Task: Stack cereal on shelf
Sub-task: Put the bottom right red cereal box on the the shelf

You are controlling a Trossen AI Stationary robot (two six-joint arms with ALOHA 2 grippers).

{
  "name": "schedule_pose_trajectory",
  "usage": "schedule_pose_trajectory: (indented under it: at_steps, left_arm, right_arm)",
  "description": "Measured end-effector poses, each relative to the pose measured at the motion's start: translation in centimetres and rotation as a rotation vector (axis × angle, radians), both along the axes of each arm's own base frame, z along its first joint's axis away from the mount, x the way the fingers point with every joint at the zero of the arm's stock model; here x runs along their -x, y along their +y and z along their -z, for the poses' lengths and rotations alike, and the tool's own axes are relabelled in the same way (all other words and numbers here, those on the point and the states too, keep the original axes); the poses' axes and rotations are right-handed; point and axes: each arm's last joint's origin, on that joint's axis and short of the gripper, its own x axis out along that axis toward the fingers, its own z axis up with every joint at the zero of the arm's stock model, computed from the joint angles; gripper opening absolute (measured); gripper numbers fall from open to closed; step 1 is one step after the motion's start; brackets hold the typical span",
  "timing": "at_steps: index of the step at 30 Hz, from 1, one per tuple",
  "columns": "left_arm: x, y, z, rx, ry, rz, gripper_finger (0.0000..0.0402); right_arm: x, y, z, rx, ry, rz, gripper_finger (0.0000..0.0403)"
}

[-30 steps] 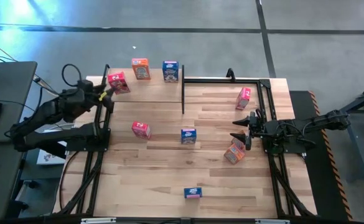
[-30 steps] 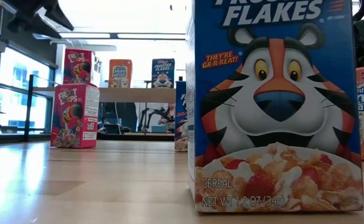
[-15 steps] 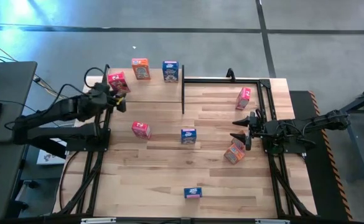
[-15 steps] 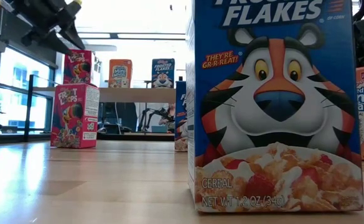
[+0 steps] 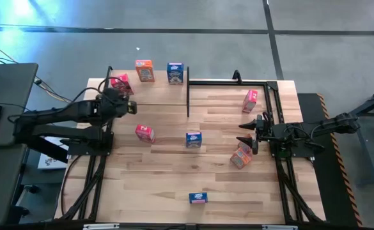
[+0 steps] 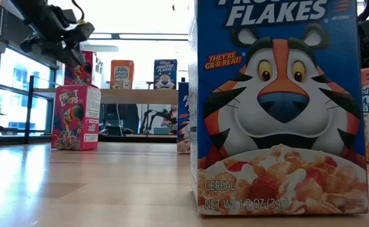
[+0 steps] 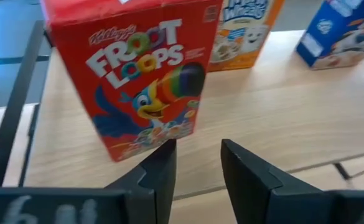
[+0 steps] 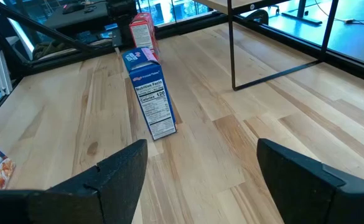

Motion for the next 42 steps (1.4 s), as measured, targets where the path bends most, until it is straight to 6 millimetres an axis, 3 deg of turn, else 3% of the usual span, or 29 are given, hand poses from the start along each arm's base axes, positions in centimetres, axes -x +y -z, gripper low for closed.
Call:
schedule_pose_trajectory:
  at_steps: [18,42]
  left_arm:
    - [-1.7,0.3,2.1,-0.004,0.104,-0.143,0.0061]
    - [-2.3,2.3,3.2,-0.028,0.214,-0.258,0.0053]
  right_arm:
    - [0.0,0.0,0.0,0.0,0.0,0.001,0.0296]
    - [0.0,0.0,0.0,0.001,0.0,0.003,0.0296]
